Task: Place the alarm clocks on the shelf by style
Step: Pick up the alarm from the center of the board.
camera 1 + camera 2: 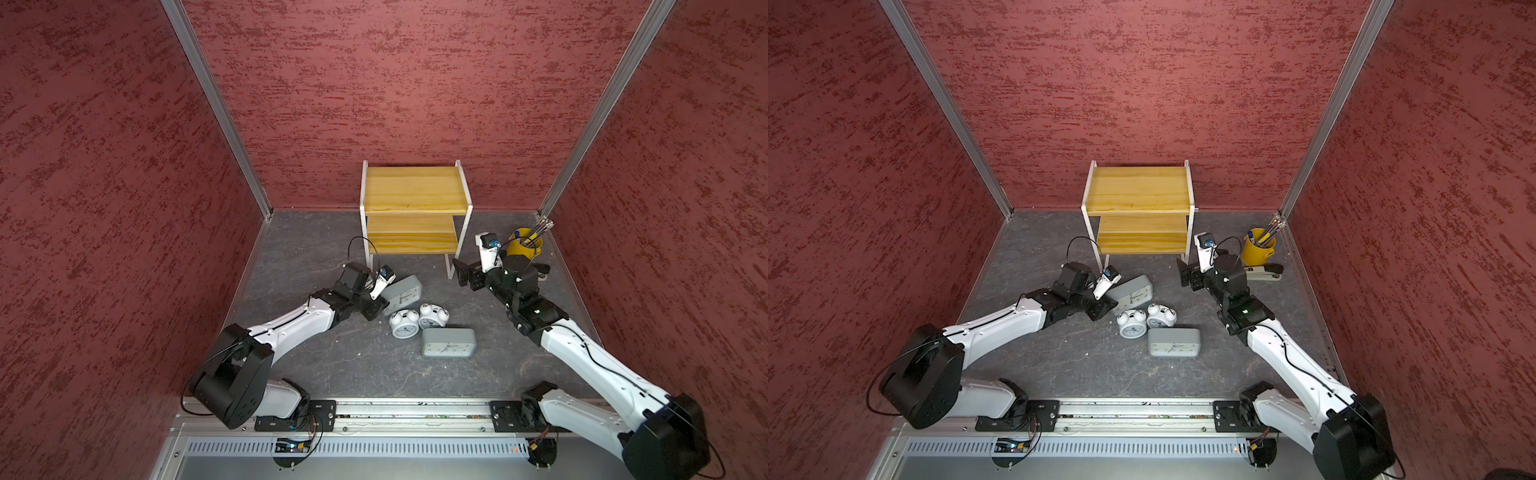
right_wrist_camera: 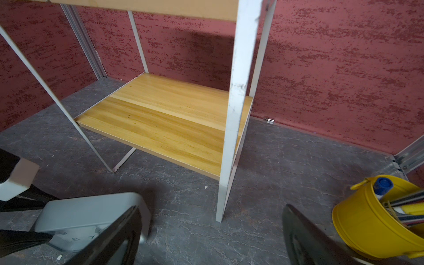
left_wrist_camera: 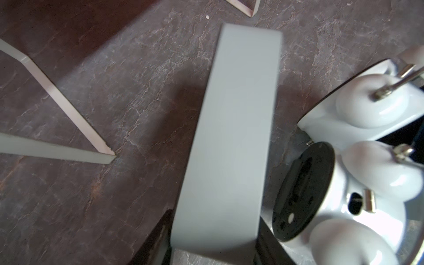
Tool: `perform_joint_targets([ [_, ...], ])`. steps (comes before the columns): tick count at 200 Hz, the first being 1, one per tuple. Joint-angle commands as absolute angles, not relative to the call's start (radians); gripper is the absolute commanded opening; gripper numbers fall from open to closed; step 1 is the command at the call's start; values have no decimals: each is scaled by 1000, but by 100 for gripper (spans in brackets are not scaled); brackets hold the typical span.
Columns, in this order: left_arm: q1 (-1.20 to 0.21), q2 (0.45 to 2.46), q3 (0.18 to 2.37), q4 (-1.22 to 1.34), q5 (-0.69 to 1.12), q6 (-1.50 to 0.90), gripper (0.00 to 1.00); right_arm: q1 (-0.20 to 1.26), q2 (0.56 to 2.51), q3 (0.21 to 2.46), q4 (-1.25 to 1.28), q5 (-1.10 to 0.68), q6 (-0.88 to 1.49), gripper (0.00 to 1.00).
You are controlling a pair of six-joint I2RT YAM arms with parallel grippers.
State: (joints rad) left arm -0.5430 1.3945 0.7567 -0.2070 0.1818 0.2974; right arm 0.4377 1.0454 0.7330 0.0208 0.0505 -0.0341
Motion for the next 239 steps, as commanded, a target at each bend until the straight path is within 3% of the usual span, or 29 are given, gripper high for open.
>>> perform_joint_targets([
  [1,-545,1399,797,-222,189,314,39,444,1039,719,25,66,-38,97],
  [34,-547,1357,843,-310,191,313,23,445,1022,722,15,26,-47,97],
  [55,-548,1310,878,-376,166,307,18,445,1007,727,0,-42,-62,97],
  [91,-537,1253,997,-544,136,291,18,444,996,766,-61,-216,-108,97],
  [150,-528,1241,1234,-769,309,405,18,445,1063,850,-97,-571,-187,97],
  [239,-535,1303,1418,-926,513,632,18,444,1125,957,-206,-665,-294,98],
])
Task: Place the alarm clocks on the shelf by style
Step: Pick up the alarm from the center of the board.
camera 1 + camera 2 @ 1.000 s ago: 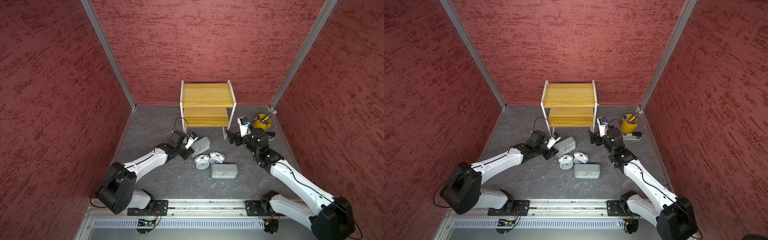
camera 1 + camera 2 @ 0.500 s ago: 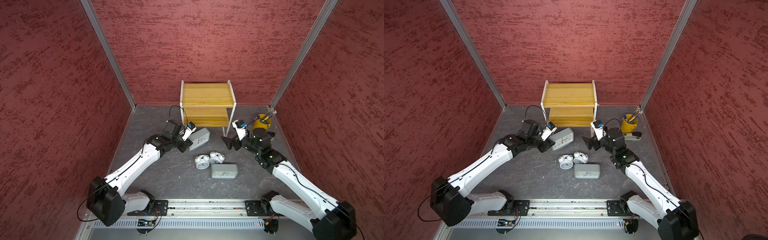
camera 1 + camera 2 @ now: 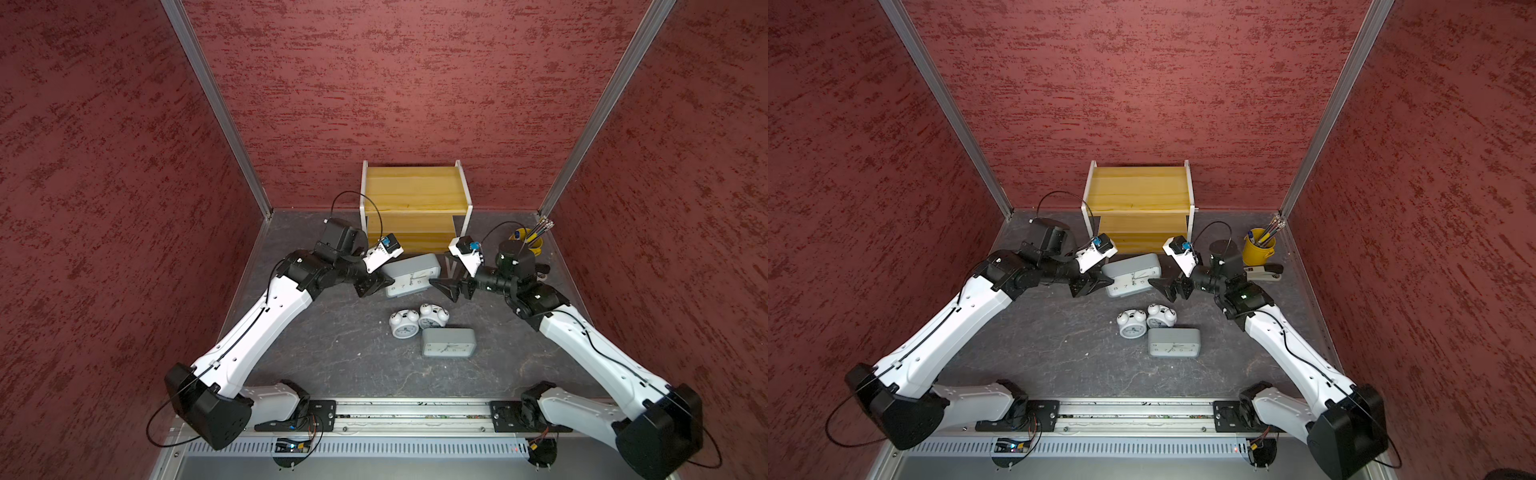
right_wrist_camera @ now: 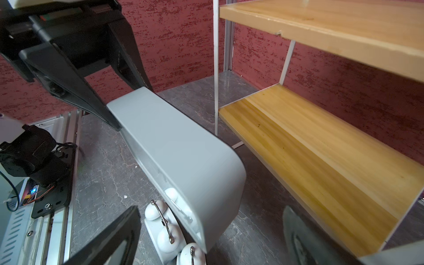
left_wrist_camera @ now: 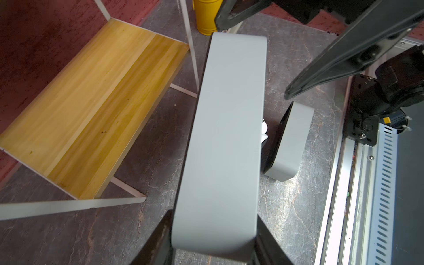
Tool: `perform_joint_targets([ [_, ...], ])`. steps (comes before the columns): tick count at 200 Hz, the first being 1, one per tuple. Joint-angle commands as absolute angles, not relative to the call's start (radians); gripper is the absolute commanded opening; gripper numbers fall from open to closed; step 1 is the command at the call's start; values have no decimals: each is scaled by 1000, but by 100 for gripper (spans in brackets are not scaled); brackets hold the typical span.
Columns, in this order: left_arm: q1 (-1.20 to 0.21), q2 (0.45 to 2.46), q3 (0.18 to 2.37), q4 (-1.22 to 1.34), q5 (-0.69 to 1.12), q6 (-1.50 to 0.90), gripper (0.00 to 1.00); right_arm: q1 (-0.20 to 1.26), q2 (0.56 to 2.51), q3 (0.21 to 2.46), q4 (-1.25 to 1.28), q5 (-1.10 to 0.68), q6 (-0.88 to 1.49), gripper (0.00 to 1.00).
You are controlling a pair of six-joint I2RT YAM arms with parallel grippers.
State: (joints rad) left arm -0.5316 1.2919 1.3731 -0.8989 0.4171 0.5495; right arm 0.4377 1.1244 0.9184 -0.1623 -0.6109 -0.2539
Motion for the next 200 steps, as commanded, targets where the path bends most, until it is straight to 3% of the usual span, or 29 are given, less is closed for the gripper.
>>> perform_joint_targets([
  [1,-536,1303,1420,-927,513,633,18,444,1124,958,-207,-666,-294,98],
  [87,-544,1312,1452,-972,546,701,18,442,1130,1007,-339,-793,-393,95],
  [139,-550,1326,1459,-970,551,706,18,443,1160,1033,-367,-842,-425,84],
  [163,-551,1331,1457,-958,554,698,18,443,1180,1055,-395,-850,-433,68],
  [186,-550,1331,1450,-938,554,691,18,443,1194,1074,-419,-853,-442,36],
  [200,-550,1334,1443,-923,551,683,19,442,1195,1072,-413,-849,-438,34],
])
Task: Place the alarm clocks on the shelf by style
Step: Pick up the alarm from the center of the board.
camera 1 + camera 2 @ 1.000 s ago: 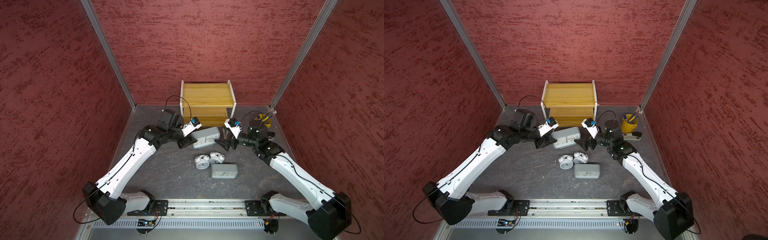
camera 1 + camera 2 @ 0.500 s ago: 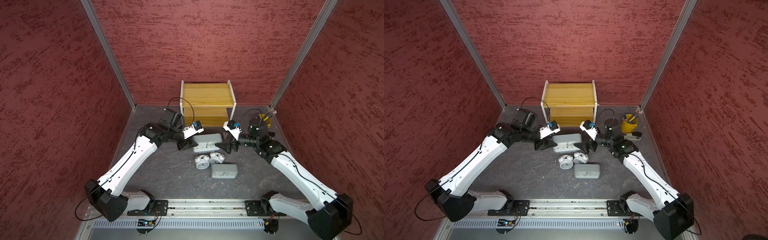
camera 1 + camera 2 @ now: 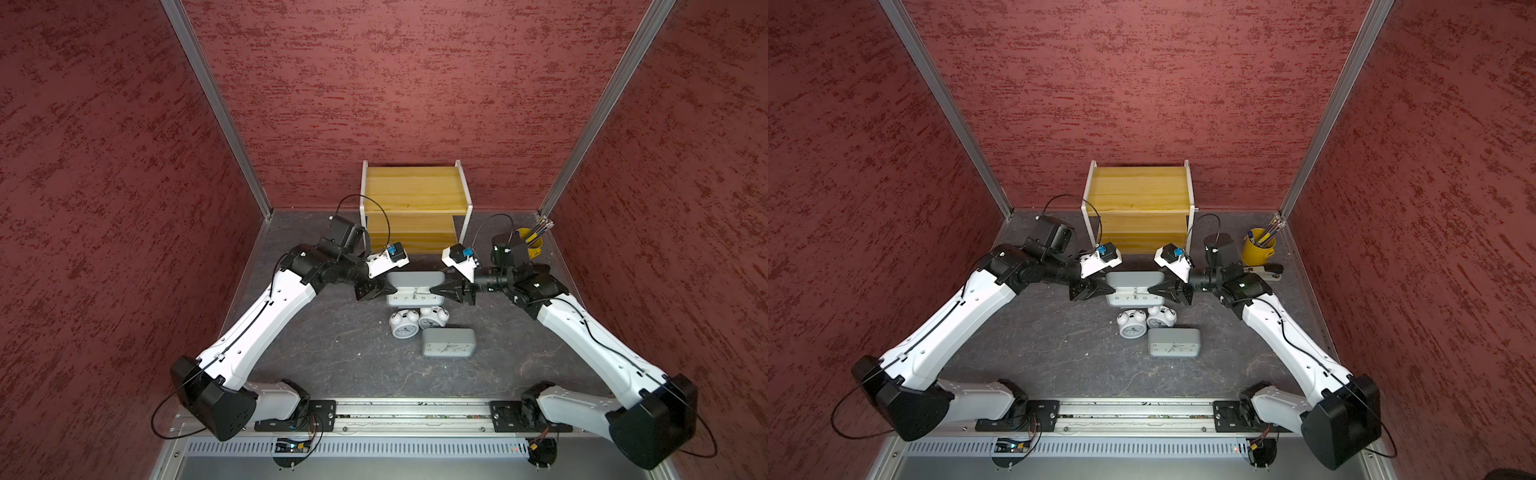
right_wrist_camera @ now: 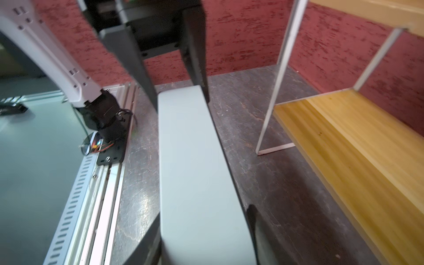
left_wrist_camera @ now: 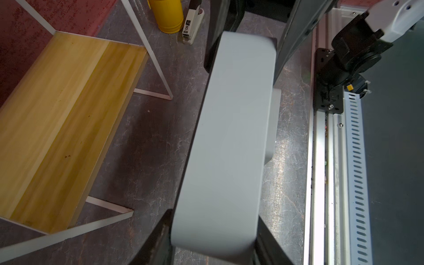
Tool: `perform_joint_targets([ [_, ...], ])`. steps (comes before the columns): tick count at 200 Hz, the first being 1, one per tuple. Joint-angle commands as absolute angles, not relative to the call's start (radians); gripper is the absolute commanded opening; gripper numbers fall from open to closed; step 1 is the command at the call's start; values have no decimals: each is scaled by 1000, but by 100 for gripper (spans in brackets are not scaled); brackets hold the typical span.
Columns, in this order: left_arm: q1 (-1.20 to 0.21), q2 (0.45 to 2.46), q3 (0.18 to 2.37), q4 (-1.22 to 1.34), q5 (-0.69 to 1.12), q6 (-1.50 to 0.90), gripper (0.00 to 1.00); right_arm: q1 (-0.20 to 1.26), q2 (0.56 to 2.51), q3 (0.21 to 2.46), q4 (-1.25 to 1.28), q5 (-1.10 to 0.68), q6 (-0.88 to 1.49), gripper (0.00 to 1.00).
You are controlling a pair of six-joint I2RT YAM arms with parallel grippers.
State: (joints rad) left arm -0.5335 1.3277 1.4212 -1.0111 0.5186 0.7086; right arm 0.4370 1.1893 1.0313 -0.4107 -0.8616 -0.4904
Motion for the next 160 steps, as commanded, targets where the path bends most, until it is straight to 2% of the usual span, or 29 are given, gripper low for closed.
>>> perform_joint_targets([
  [1,-550,1335,1443,-923,551,682,19,443,1195,1071,-412,-848,-438,34],
  [19,-548,1333,1427,-886,539,657,23,443,1187,1065,-399,-848,-432,33],
  [32,-540,1329,1410,-855,536,637,28,443,1178,1063,-386,-848,-426,27],
  [38,-535,1326,1402,-837,537,623,38,443,1173,1063,-379,-844,-417,25],
  [50,-513,1319,1382,-800,552,594,49,442,1165,1064,-367,-845,-410,21],
  [56,-500,1314,1371,-779,570,581,58,442,1161,1068,-363,-844,-403,20],
  [86,-419,1279,1294,-649,671,494,90,436,1150,1085,-351,-854,-384,20],
  [114,-366,1224,1186,-537,763,462,95,430,1149,1118,-373,-861,-388,20],
  [160,-311,1133,1056,-436,948,461,94,426,1163,1201,-463,-912,-424,21],
])
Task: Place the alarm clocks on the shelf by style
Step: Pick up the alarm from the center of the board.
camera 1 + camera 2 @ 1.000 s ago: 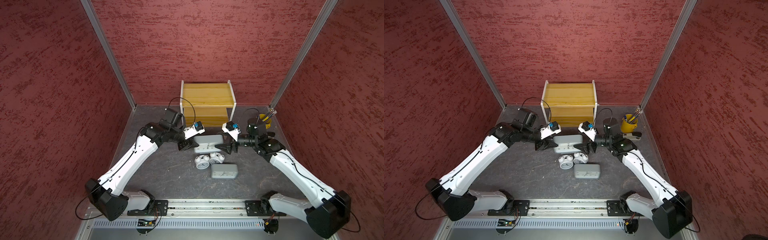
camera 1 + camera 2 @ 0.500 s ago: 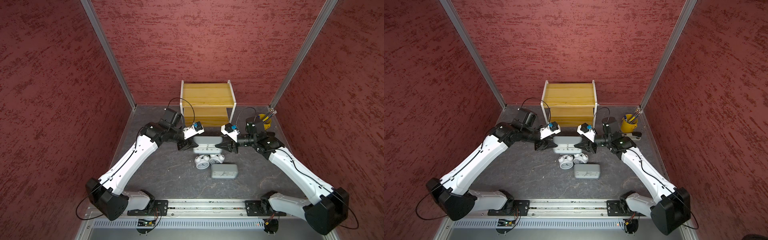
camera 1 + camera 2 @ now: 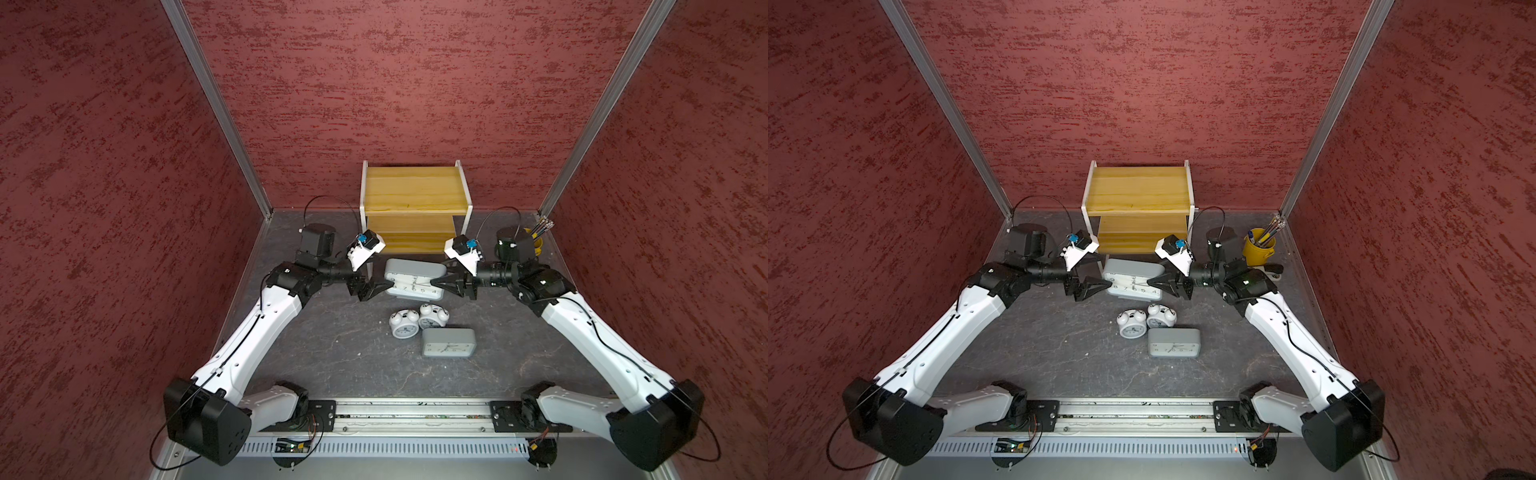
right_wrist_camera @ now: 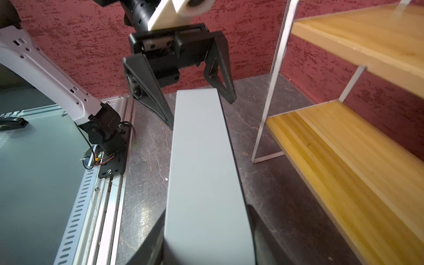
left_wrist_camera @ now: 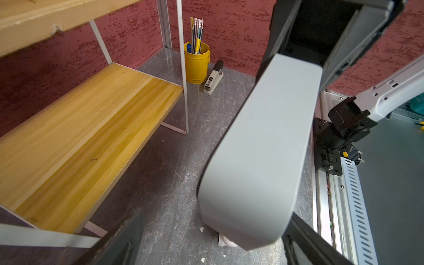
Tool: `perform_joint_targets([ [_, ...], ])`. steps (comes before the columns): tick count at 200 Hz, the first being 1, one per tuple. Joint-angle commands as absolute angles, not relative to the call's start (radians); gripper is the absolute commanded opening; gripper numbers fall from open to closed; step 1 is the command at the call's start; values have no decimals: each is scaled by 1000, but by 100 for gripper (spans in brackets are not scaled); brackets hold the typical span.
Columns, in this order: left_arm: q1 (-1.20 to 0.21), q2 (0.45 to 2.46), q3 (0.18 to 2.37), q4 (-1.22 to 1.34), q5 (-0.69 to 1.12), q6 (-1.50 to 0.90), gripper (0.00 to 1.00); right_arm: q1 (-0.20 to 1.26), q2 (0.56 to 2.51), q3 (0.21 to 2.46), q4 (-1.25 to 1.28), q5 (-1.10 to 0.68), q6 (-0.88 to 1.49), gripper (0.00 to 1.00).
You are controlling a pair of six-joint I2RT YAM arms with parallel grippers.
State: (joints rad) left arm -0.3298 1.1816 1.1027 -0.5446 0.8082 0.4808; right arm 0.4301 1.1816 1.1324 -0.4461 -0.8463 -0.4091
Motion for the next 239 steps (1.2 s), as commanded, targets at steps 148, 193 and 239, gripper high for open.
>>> perform_joint_targets([
  [148,-316,1143,1048,-393,1031,446,62,425,1208,1261,-505,-979,-429,24],
  [193,-320,1155,1049,-410,1031,450,51,425,1205,1253,-482,-971,-416,25],
  [239,-318,1122,1061,-422,959,445,15,424,1191,1215,-417,-869,-374,38],
])
